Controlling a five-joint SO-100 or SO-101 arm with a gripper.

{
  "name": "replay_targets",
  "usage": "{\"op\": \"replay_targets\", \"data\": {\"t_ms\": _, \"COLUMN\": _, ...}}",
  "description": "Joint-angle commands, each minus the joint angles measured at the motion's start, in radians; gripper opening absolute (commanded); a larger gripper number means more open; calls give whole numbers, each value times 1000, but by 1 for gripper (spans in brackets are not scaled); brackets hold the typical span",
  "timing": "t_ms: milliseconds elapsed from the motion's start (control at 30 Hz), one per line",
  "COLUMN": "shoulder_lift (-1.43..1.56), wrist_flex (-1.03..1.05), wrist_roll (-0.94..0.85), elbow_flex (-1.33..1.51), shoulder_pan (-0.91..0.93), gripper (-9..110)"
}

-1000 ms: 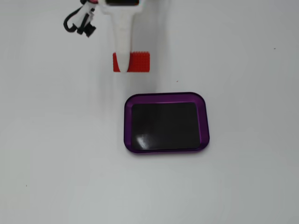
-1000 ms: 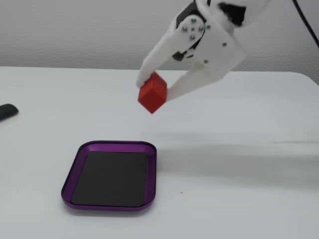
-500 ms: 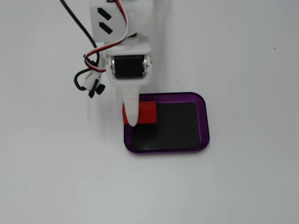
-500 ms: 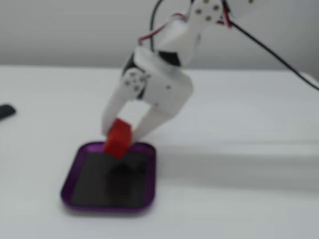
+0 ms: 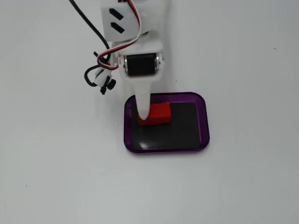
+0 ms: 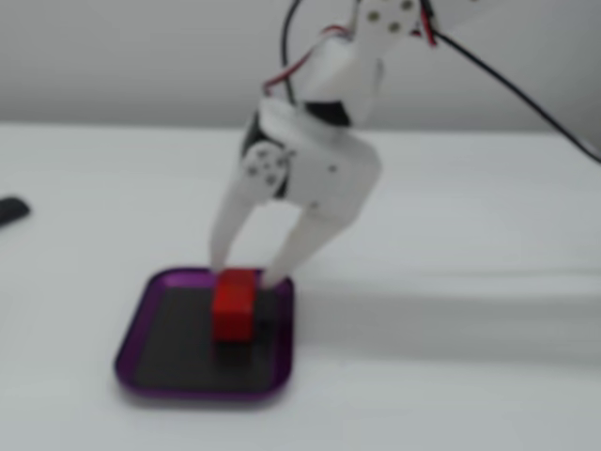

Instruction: Pick up the cube and place it in the box.

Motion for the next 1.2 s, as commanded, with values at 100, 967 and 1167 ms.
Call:
{"op": "replay_targets", "data": {"t_ms": 100, "shoulder_lift": 72, "wrist_flex": 103, "wrist_roll": 5, "elbow_flex": -97, "shoulder_pan": -5, "gripper": 11}}
{"op": "replay_targets", "data": {"t_ms": 967, "shoulder_lift": 1063, "wrist_flex": 744, "wrist_roll": 336, "elbow_flex": 273, "shoulder_pan": 9, "gripper": 18}}
{"op": "replay_targets", "data": {"t_ms": 1167, "shoulder_lift": 1373, "wrist_flex": 598, "wrist_roll": 278, "elbow_flex": 614, "shoulder_pan": 12, "gripper": 18}}
